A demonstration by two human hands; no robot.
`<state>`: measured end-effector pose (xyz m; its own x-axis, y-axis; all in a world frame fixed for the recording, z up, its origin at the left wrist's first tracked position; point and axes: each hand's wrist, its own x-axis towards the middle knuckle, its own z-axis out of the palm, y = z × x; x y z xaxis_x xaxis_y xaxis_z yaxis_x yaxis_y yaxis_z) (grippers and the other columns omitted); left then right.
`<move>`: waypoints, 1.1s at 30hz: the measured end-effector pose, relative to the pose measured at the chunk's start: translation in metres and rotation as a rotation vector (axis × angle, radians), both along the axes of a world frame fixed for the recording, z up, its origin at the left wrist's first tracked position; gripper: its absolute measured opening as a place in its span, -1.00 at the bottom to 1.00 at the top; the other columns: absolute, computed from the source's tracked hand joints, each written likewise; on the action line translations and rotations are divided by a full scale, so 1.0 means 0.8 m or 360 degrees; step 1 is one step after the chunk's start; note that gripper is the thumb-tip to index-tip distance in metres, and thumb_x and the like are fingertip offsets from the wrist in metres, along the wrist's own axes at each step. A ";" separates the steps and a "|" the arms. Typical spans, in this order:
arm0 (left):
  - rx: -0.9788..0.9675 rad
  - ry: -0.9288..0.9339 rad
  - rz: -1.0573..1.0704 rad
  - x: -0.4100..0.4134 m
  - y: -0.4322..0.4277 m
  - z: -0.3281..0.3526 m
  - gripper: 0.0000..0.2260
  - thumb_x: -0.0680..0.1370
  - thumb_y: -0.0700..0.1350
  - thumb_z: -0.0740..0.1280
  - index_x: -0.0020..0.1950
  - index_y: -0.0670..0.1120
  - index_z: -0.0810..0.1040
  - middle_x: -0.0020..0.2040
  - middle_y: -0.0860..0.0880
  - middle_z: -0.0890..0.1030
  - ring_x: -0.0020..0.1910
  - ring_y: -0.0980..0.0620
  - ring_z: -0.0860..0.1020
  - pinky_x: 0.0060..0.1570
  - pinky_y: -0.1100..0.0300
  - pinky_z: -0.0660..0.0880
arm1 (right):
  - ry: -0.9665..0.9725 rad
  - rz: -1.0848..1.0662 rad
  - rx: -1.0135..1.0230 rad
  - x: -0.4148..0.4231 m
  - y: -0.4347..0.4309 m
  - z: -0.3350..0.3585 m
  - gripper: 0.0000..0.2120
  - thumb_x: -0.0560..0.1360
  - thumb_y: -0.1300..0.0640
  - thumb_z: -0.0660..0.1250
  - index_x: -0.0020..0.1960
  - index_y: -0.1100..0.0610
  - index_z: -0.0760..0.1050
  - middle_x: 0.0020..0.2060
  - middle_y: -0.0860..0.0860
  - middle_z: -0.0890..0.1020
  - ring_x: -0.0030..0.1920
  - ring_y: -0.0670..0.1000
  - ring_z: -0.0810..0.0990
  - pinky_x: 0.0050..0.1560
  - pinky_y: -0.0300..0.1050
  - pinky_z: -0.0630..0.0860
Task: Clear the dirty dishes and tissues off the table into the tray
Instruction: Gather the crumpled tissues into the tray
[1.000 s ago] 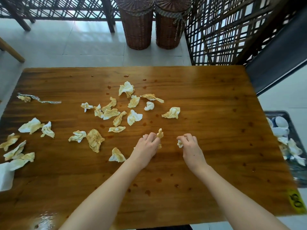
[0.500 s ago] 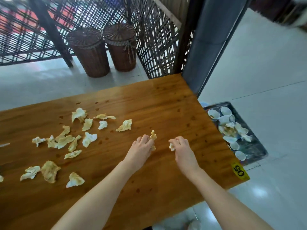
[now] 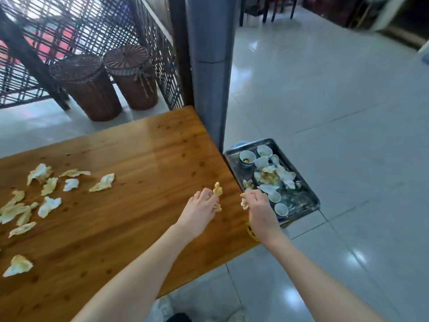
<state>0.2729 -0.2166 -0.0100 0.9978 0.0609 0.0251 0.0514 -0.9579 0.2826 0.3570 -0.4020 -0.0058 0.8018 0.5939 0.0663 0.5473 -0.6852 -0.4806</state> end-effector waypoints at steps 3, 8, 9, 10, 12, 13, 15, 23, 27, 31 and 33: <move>-0.0023 0.0004 -0.0070 0.035 -0.042 0.003 -0.81 0.62 -0.12 0.25 0.22 -0.07 0.43 0.24 -0.05 0.39 0.04 0.00 0.41 0.06 0.17 0.40 | 0.0040 -0.0111 0.0001 0.021 -0.049 -0.004 -0.55 0.48 0.48 0.10 0.26 0.15 0.47 0.12 0.05 0.47 0.17 0.06 0.40 0.06 -0.08 0.48; -0.0006 0.0038 -0.0166 0.086 -0.094 0.003 -0.81 0.63 -0.13 0.21 0.23 -0.12 0.43 0.27 -0.09 0.39 0.07 -0.07 0.42 0.03 0.14 0.40 | 0.0060 -0.0291 -0.0010 0.052 -0.108 -0.015 -0.57 0.47 0.48 0.13 0.22 0.14 0.49 0.04 0.04 0.49 0.10 0.04 0.39 -0.02 -0.19 0.38; -0.0007 0.0050 -0.0191 0.095 -0.103 0.001 -0.81 0.63 -0.13 0.20 0.23 -0.13 0.43 0.27 -0.09 0.39 0.08 -0.07 0.42 0.05 0.13 0.40 | 0.0067 -0.0329 -0.0024 0.059 -0.117 -0.018 -0.54 0.45 0.50 0.14 0.23 0.14 0.49 0.04 0.05 0.49 0.10 0.04 0.39 -0.04 -0.19 0.37; -0.0013 0.0058 -0.0215 0.105 -0.112 -0.002 -0.81 0.63 -0.14 0.20 0.23 -0.13 0.42 0.28 -0.09 0.38 0.09 -0.07 0.42 0.06 0.12 0.40 | 0.0077 -0.0356 -0.0036 0.066 -0.126 -0.021 -0.51 0.42 0.52 0.14 0.24 0.15 0.50 0.05 0.05 0.49 0.11 0.05 0.40 -0.06 -0.18 0.39; -0.0031 0.0066 -0.0243 0.126 -0.126 -0.009 -0.81 0.63 -0.14 0.20 0.23 -0.13 0.42 0.28 -0.09 0.38 0.09 -0.08 0.42 0.07 0.11 0.40 | 0.0109 -0.0380 -0.0058 0.081 -0.142 -0.028 -0.47 0.39 0.54 0.13 0.25 0.15 0.50 0.07 0.06 0.49 0.12 0.05 0.41 -0.08 -0.13 0.46; -0.0032 0.0070 -0.0252 0.137 -0.132 -0.014 -0.80 0.63 -0.14 0.20 0.23 -0.13 0.42 0.28 -0.09 0.38 0.09 -0.08 0.42 0.08 0.11 0.40 | 0.0128 -0.0387 -0.0068 0.090 -0.149 -0.032 -0.45 0.38 0.54 0.12 0.25 0.14 0.49 0.07 0.05 0.48 0.12 0.05 0.40 -0.07 -0.10 0.49; -0.0049 0.0078 -0.0262 0.159 -0.143 -0.025 -0.80 0.63 -0.14 0.21 0.23 -0.14 0.43 0.27 -0.11 0.39 0.07 -0.09 0.43 0.07 0.10 0.40 | 0.0150 -0.0401 -0.0085 0.110 -0.158 -0.038 -0.44 0.37 0.54 0.11 0.25 0.12 0.48 0.08 0.05 0.47 0.12 0.04 0.39 -0.05 -0.10 0.49; -0.0153 0.0118 -0.0235 0.266 -0.168 -0.069 -0.78 0.60 -0.15 0.26 0.24 -0.14 0.45 0.22 -0.11 0.42 0.08 -0.10 0.45 0.09 0.09 0.43 | 0.0247 -0.0395 -0.0127 0.220 -0.169 -0.062 -0.49 0.38 0.56 0.17 0.22 0.17 0.49 0.13 0.09 0.46 0.15 0.07 0.39 -0.01 -0.10 0.48; -0.0290 0.0160 -0.0133 0.320 -0.172 -0.080 -0.80 0.58 -0.24 0.24 0.20 -0.17 0.45 0.19 -0.13 0.43 0.06 -0.09 0.45 0.09 0.10 0.43 | 0.0319 -0.0376 -0.0173 0.276 -0.166 -0.072 -0.52 0.41 0.53 0.21 0.22 0.15 0.48 0.14 0.06 0.45 0.15 0.05 0.38 -0.01 -0.14 0.45; -0.0370 0.0224 -0.0099 0.370 -0.170 -0.086 -0.81 0.58 -0.26 0.22 0.19 -0.21 0.43 0.20 -0.14 0.40 0.10 -0.13 0.42 0.11 0.12 0.39 | 0.0409 -0.0330 -0.0198 0.329 -0.154 -0.079 -0.52 0.42 0.52 0.15 0.22 0.14 0.47 0.12 0.06 0.43 0.14 0.05 0.40 0.02 -0.06 0.50; -0.0384 0.0251 -0.0074 0.393 -0.168 -0.086 -0.79 0.58 -0.28 0.21 0.21 -0.22 0.43 0.19 -0.15 0.40 0.06 -0.13 0.41 0.09 0.07 0.40 | 0.0449 -0.0310 -0.0195 0.349 -0.147 -0.079 -0.53 0.40 0.53 0.17 0.20 0.17 0.48 0.11 0.07 0.44 0.11 0.06 0.42 0.03 -0.03 0.51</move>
